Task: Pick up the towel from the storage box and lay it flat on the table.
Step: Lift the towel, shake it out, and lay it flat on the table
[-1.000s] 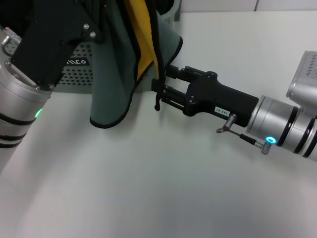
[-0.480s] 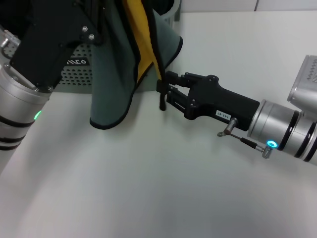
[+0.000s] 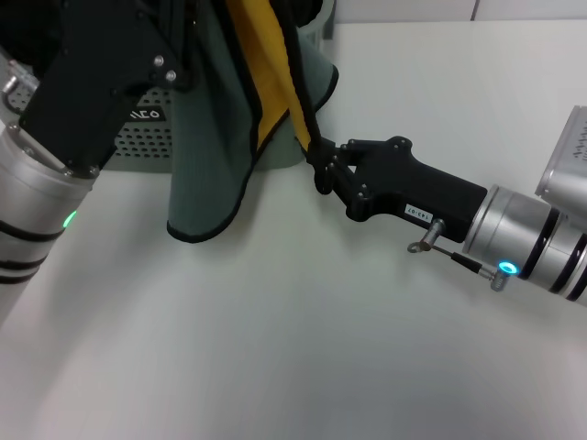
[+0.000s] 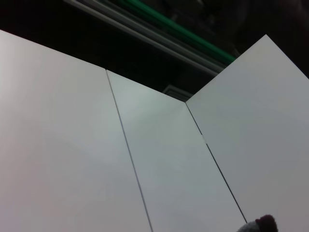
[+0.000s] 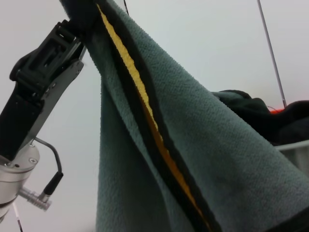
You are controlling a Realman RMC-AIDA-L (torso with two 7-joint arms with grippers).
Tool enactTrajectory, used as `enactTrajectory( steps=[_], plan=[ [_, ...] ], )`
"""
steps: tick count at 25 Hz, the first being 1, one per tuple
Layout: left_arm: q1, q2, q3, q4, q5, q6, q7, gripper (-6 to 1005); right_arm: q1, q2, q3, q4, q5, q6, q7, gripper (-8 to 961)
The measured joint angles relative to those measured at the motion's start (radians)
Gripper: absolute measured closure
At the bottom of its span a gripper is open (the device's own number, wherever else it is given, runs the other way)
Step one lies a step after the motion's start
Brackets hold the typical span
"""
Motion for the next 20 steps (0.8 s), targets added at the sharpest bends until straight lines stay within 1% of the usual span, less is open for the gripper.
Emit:
enactTrajectory(
  steps=[2, 7, 9, 12, 15, 17, 20],
  plan=[
    [0.005, 0.0, 0.002, -0.002, 0.002, 0.008, 0.0, 967, 0.002, 0.0, 0.004, -0.002, 0.0, 0.004, -0.007, 950],
    [0.027, 0.003, 0.009, -0.011, 0.005, 0.014, 0.0, 963, 0.01, -0.012, 0.025, -0.021, -0.014, -0.004, -0.016, 950],
    [0.055, 0.005, 0.013, -0.018, 0.005, 0.014, -0.002, 962, 0.006, -0.017, 0.051, -0.053, -0.037, -0.009, -0.023, 950],
    [0.088, 0.004, 0.015, -0.052, 0.006, 0.014, -0.002, 960, -0.027, -0.016, 0.133, -0.139, -0.13, -0.006, -0.026, 950],
    [0.091, 0.001, 0.033, -0.103, 0.006, 0.014, -0.002, 959, -0.084, -0.013, 0.217, -0.262, -0.241, 0.005, -0.022, 950],
    [0.092, 0.001, 0.048, -0.119, 0.006, 0.011, -0.003, 953, -0.103, -0.013, 0.245, -0.317, -0.284, 0.021, -0.016, 950],
    [0.097, 0.0, 0.065, -0.137, 0.006, 0.004, -0.003, 938, -0.108, -0.017, 0.259, -0.366, -0.302, 0.041, -0.015, 949]
  ],
)
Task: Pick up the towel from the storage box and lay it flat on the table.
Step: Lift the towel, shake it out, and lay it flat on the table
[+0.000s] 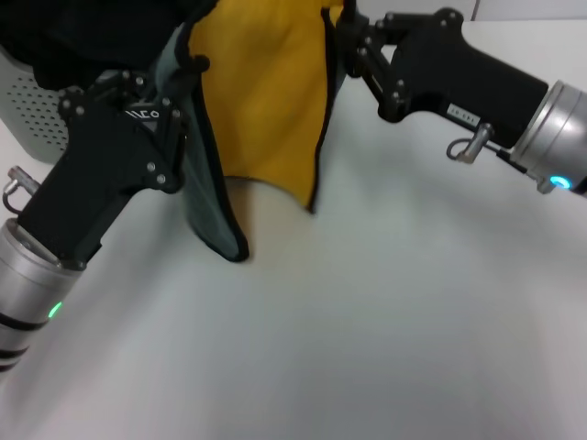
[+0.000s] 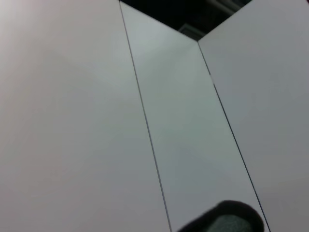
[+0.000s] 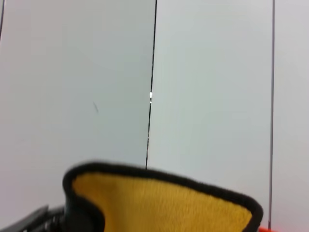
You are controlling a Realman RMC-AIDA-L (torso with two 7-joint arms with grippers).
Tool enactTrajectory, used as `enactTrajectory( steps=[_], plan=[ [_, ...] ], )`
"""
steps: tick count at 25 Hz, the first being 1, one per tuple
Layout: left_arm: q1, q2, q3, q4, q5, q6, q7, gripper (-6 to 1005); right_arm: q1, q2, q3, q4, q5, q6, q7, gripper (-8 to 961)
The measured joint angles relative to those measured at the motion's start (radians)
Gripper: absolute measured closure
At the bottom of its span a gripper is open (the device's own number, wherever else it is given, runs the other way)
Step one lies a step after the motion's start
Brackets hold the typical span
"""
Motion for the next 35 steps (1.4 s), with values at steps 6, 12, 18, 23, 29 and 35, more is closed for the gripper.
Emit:
enactTrajectory(
  steps=[6, 12, 18, 23, 29, 35],
  plan=[
    [-0.01, -0.001, 0.009, -0.062, 0.0, -0.017, -0.007, 918, -0.008, -0.001, 0.043, -0.079, -0.044, 0.001, 0.001, 949],
    [-0.011, 0.0, 0.072, -0.071, 0.0, -0.037, -0.06, 903, 0.002, 0.001, 0.086, -0.145, -0.096, -0.002, 0.001, 949],
    [-0.011, 0.0, 0.126, -0.059, -0.007, -0.129, -0.183, 843, 0.03, 0.002, 0.109, -0.181, -0.105, -0.004, -0.005, 949],
    [-0.008, 0.001, 0.127, -0.033, -0.008, -0.093, -0.301, 730, 0.039, 0.003, 0.135, -0.219, -0.157, 0.006, -0.001, 950],
    [-0.002, 0.007, 0.12, -0.027, -0.012, -0.02, -0.376, 500, 0.048, 0.005, 0.134, -0.22, -0.182, 0.03, -0.001, 950],
    [0.0, 0.011, 0.108, -0.044, -0.012, -0.02, -0.417, 430, 0.059, 0.007, 0.135, -0.219, -0.19, 0.053, -0.004, 949]
  ],
)
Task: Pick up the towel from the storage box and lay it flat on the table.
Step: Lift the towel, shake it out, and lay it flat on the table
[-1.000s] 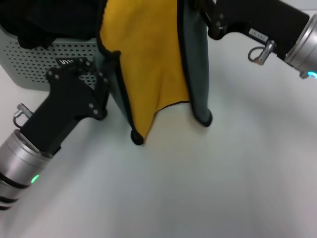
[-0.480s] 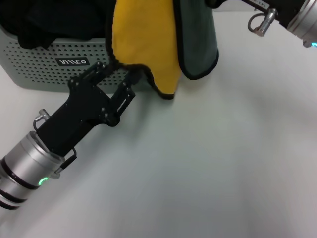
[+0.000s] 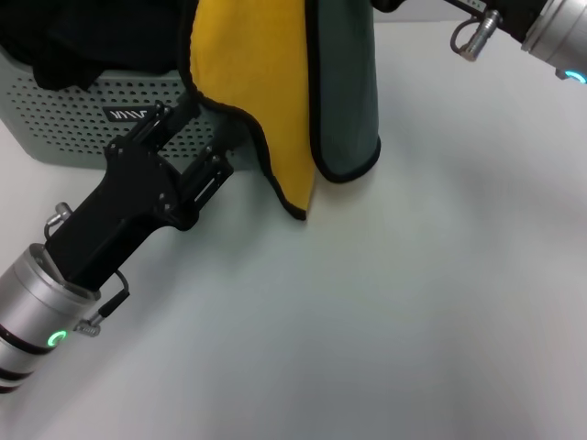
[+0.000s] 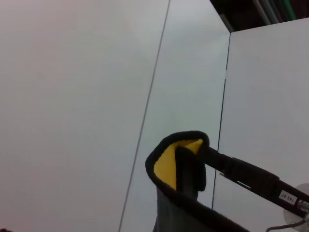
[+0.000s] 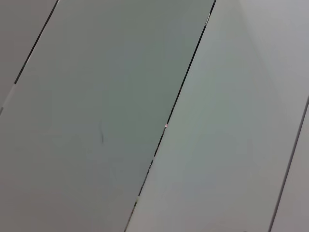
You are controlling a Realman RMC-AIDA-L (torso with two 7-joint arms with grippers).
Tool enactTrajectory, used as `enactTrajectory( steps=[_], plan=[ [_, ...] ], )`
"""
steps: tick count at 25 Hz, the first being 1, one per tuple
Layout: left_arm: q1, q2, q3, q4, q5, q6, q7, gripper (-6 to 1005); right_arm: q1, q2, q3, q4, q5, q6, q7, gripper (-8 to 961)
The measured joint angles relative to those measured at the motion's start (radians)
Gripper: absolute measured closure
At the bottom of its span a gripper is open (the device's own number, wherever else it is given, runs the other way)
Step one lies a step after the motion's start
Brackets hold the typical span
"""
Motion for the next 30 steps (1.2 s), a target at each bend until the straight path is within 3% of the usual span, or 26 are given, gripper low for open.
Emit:
enactTrajectory(
  steps=[18, 30],
  plan=[
    [-0.006, 0.0, -0.04, -0.022, -0.002, -0.013, -0.029, 435, 0.0, 0.002, 0.01, -0.033, -0.026, 0.007, -0.003, 950],
    [-0.012, -0.004, -0.04, -0.025, -0.02, -0.107, -0.025, 461, 0.005, 0.002, 0.003, -0.04, -0.029, 0.009, -0.004, 950]
  ],
)
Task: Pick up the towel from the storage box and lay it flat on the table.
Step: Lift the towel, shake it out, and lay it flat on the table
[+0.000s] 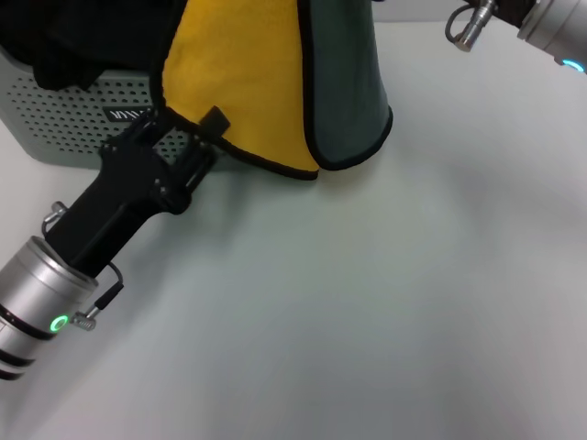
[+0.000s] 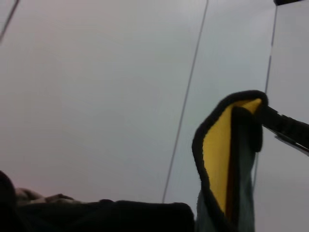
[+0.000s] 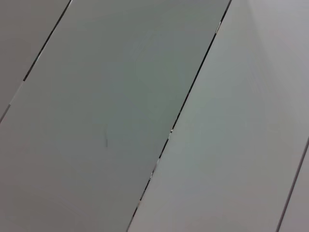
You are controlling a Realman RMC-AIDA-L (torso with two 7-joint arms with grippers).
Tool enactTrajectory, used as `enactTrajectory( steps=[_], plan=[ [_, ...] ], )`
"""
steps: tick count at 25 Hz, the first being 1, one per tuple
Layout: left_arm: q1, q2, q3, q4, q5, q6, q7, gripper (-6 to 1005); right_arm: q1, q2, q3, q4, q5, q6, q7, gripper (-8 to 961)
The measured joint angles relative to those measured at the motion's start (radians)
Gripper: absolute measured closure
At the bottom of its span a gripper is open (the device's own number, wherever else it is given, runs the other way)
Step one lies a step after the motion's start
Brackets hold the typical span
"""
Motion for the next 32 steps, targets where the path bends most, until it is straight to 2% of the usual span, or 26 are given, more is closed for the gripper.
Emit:
enactTrajectory(
  steps=[12, 21, 26, 32],
  plan=[
    [0.015, 0.001, 0.0, 0.005, -0.017, 0.035, -0.005, 513, -0.009, 0.0, 0.004, 0.005, 0.0, 0.0, 0.002, 949],
    [0.015, 0.0, 0.0, 0.001, -0.018, 0.037, -0.005, 511, -0.011, 0.0, 0.004, 0.002, 0.001, 0.001, 0.003, 949],
    [0.017, 0.0, 0.0, 0.001, -0.018, 0.043, -0.005, 728, -0.011, 0.0, 0.005, 0.002, 0.003, 0.002, 0.003, 949],
    [0.017, 0.0, 0.0, 0.003, -0.017, 0.044, -0.001, 827, -0.011, 0.0, 0.005, 0.004, 0.004, 0.003, 0.002, 948]
  ],
)
